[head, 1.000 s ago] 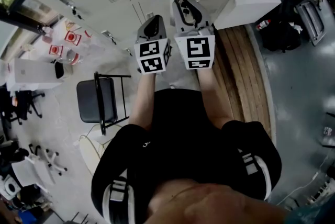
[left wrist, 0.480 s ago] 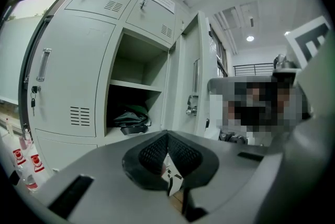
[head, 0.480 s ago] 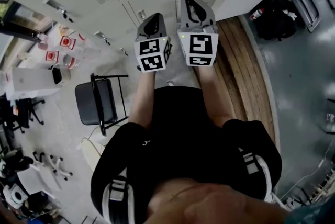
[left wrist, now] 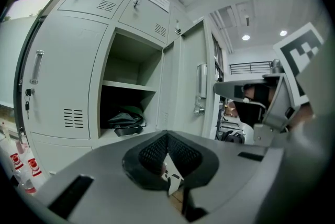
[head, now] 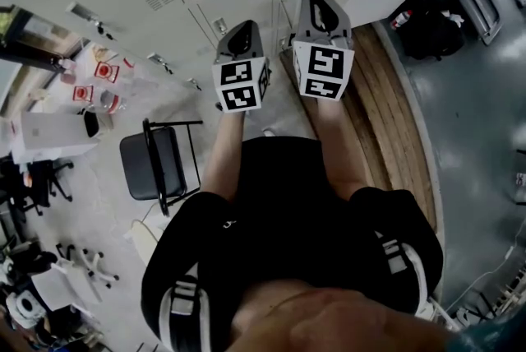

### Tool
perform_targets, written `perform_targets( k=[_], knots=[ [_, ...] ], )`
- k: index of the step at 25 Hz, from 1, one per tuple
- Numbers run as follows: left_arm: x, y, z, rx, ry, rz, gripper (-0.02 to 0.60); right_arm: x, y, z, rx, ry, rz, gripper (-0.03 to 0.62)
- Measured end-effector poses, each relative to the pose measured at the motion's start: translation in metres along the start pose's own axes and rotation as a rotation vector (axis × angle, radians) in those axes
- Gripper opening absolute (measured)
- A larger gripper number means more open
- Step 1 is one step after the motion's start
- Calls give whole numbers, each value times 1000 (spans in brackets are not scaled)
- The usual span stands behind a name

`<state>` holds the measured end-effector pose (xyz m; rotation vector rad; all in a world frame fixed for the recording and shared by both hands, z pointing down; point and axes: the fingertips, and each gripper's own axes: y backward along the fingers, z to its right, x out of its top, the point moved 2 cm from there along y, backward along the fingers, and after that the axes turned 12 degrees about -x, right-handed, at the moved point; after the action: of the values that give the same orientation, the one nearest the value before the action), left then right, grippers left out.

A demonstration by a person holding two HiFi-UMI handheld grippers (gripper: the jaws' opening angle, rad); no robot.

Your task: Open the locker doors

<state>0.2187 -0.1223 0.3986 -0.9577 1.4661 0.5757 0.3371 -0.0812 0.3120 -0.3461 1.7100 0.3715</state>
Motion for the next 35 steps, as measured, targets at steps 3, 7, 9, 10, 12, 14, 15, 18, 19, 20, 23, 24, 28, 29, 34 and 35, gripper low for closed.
perform_targets(
  k=[3, 7, 9, 10, 12, 14, 15, 18, 19, 20, 23, 24, 28, 29, 34, 35],
  knots=[
    [2, -4, 5, -15, -5, 1, 5, -2, -3, 12, -33, -5, -10, 18],
    [3, -6, 7, -18, -7, 7, 5, -4, -5, 23, -54, -18, -16, 18],
    [4, -6, 6, -16, -2, 11, 5, -5, -6, 25, -54, -19, -17, 18],
    [4, -7, 6, -15, 0, 14, 5, -7, -6, 25, -53, -19, -18, 18],
    [4, -7, 6, -16, 4, 15, 5, -7, -7, 26, -54, -16, -14, 18],
    [2, -8, 6, -16, 9, 13, 5, -7, -7, 25, -58, -13, -7, 18],
    [1, -7, 6, -14, 13, 11, 5, -8, -7, 25, -57, -12, -8, 18],
    [-5, -7, 7, -11, 21, 2, 5, -13, -4, 26, -55, -12, -8, 18],
    [-7, -7, 7, -10, 22, -1, 5, -15, -3, 26, -52, -15, -5, 18],
    [-9, -6, 6, -7, 24, -3, 5, -16, -2, 24, -47, -19, -1, 18],
    [-14, 0, 1, 13, 38, -8, 5, -17, 2, 16, -14, -25, 3, 18],
    [-16, 3, -1, 22, 44, -8, 5, -19, 3, 12, 0, -25, 0, 18],
    [-22, 10, -7, 57, 58, -11, 5, -27, 4, 0, 45, -27, -20, 18],
    [-24, 12, -9, 66, 60, -12, 5, -30, 4, -4, 55, -29, -25, 18],
    [-33, 27, -24, 128, 74, -18, 5, -43, 3, -24, 119, -48, -54, 18],
    [-34, 31, -28, 143, 76, -17, 5, -44, 2, -29, 132, -51, -58, 18]
  ],
)
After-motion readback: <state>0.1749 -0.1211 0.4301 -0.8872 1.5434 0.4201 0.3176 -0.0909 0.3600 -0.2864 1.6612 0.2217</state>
